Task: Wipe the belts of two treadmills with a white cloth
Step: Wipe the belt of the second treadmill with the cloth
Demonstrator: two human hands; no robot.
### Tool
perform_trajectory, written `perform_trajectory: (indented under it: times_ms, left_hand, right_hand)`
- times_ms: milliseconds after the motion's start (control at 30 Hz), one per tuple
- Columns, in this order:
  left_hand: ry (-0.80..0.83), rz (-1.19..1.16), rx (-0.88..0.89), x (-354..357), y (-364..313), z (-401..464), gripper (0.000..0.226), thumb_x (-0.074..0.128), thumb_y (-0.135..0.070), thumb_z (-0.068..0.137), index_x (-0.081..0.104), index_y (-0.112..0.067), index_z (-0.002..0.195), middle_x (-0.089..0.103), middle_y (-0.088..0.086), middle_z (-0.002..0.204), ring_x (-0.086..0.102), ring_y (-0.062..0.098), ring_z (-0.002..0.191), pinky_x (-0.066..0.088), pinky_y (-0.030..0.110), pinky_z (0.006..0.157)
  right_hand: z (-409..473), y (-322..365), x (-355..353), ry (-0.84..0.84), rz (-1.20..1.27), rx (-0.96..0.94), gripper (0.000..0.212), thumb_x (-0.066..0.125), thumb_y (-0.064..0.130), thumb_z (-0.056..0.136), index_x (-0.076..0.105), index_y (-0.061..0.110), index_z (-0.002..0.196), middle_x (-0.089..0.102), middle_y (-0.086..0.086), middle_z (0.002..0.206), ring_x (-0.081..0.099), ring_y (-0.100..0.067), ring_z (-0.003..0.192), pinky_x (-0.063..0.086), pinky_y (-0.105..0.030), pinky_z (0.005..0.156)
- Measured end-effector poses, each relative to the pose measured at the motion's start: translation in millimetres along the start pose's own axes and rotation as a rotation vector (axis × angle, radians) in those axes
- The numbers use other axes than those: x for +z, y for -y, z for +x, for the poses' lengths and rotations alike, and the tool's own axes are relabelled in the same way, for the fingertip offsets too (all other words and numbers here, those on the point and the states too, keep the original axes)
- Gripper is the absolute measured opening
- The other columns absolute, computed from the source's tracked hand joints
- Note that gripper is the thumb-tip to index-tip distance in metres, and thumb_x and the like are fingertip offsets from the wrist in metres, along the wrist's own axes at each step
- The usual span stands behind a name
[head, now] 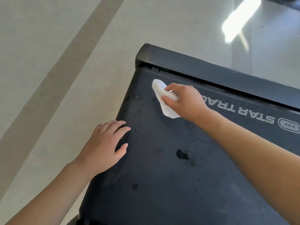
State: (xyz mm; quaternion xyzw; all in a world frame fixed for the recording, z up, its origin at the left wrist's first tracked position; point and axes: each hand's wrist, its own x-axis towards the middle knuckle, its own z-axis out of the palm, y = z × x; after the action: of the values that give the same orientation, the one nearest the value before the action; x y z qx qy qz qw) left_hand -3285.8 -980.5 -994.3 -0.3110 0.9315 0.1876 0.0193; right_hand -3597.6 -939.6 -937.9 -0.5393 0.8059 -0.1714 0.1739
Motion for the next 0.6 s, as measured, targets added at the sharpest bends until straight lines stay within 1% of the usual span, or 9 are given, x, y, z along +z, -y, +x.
perform_trajectory:
  times_ms: [100, 200, 300, 400, 433, 467, 500, 567, 600]
  left_hand:
    - [-0.068, -0.051, -0.007, 27, 9, -5, 0.054, 0.047, -0.042, 0.097, 0.056, -0.021, 0.146, 0.044, -0.006, 0.158, 0.046, 0.020, 0.141, 0.039, 0.037, 0.117]
    - [-0.152, -0.130, -0.003, 45, 8, -10, 0.052, 0.052, -0.034, 0.097, 0.055, -0.017, 0.147, 0.043, -0.005, 0.160, 0.044, 0.020, 0.143, 0.038, 0.033, 0.118]
    - [-0.212, -0.207, -0.027, 55, 10, -13, 0.049, 0.054, -0.034, 0.097, 0.057, -0.017, 0.143, 0.043, -0.008, 0.159, 0.041, 0.014, 0.145, 0.029, 0.020, 0.120]
    - [-0.264, -0.275, -0.065, 58, 18, -16, 0.042, 0.057, -0.036, 0.096, 0.062, -0.019, 0.134, 0.048, -0.011, 0.153, 0.044, 0.006, 0.140, 0.028, 0.011, 0.115]
    - [-0.288, -0.310, -0.080, 58, 20, -16, 0.038, 0.056, -0.035, 0.096, 0.064, -0.020, 0.130, 0.050, -0.013, 0.150, 0.046, 0.004, 0.138, 0.030, 0.009, 0.112]
    - [-0.320, -0.348, -0.095, 59, 22, -16, 0.033, 0.055, -0.031, 0.096, 0.065, -0.020, 0.125, 0.053, -0.013, 0.146, 0.049, 0.004, 0.135, 0.034, 0.010, 0.109]
    - [-0.362, -0.383, -0.113, 60, 26, -16, 0.028, 0.055, -0.025, 0.095, 0.066, -0.019, 0.120, 0.056, -0.013, 0.139, 0.053, 0.004, 0.130, 0.039, 0.012, 0.104]
    - [-0.442, -0.420, -0.161, 61, 38, -15, 0.021, 0.052, -0.016, 0.093, 0.065, -0.017, 0.108, 0.060, -0.011, 0.125, 0.060, 0.006, 0.116, 0.047, 0.017, 0.092]
    - [-0.460, -0.418, -0.177, 61, 44, -16, 0.019, 0.049, -0.017, 0.093, 0.065, -0.016, 0.105, 0.061, -0.009, 0.122, 0.061, 0.008, 0.113, 0.048, 0.017, 0.089]
  right_hand:
    - [48, 3, 32, -0.052, -0.001, -0.069, 0.034, 0.059, 0.050, 0.091, 0.067, 0.033, 0.120, 0.070, 0.010, 0.105, 0.062, -0.018, 0.094, 0.047, -0.031, 0.079]
    - [80, 13, 61, -0.066, 0.009, -0.088, 0.036, 0.056, 0.046, 0.093, 0.066, 0.031, 0.124, 0.070, 0.005, 0.107, 0.062, -0.020, 0.098, 0.047, -0.031, 0.080]
    - [90, 21, 90, -0.075, -0.070, -0.112, 0.034, 0.053, 0.041, 0.094, 0.067, 0.027, 0.122, 0.068, 0.003, 0.112, 0.062, -0.023, 0.104, 0.047, -0.033, 0.080]
    - [74, 33, 111, -0.098, -0.075, -0.130, 0.032, 0.050, 0.039, 0.097, 0.068, 0.019, 0.114, 0.066, 0.003, 0.106, 0.062, -0.025, 0.098, 0.047, -0.035, 0.079]
    - [58, 39, 117, -0.089, -0.059, -0.179, 0.031, 0.053, 0.042, 0.097, 0.069, 0.020, 0.112, 0.066, 0.003, 0.102, 0.063, -0.025, 0.096, 0.049, -0.036, 0.080]
    - [34, 44, 123, -0.078, -0.038, -0.268, 0.029, 0.057, 0.044, 0.096, 0.070, 0.021, 0.108, 0.066, 0.002, 0.098, 0.065, -0.025, 0.093, 0.051, -0.039, 0.079]
    - [5, 49, 128, -0.049, -0.003, -0.385, 0.026, 0.062, 0.043, 0.094, 0.071, 0.021, 0.104, 0.065, 0.002, 0.093, 0.065, -0.025, 0.087, 0.052, -0.040, 0.074]
    - [-59, 54, 138, 0.087, 0.062, -0.582, 0.021, 0.066, 0.039, 0.093, 0.070, 0.019, 0.098, 0.060, 0.004, 0.084, 0.059, -0.021, 0.073, 0.050, -0.039, 0.062]
    - [-87, 53, 140, 0.177, 0.057, -0.661, 0.021, 0.064, 0.039, 0.095, 0.070, 0.019, 0.101, 0.058, 0.005, 0.083, 0.055, -0.019, 0.069, 0.048, -0.038, 0.060]
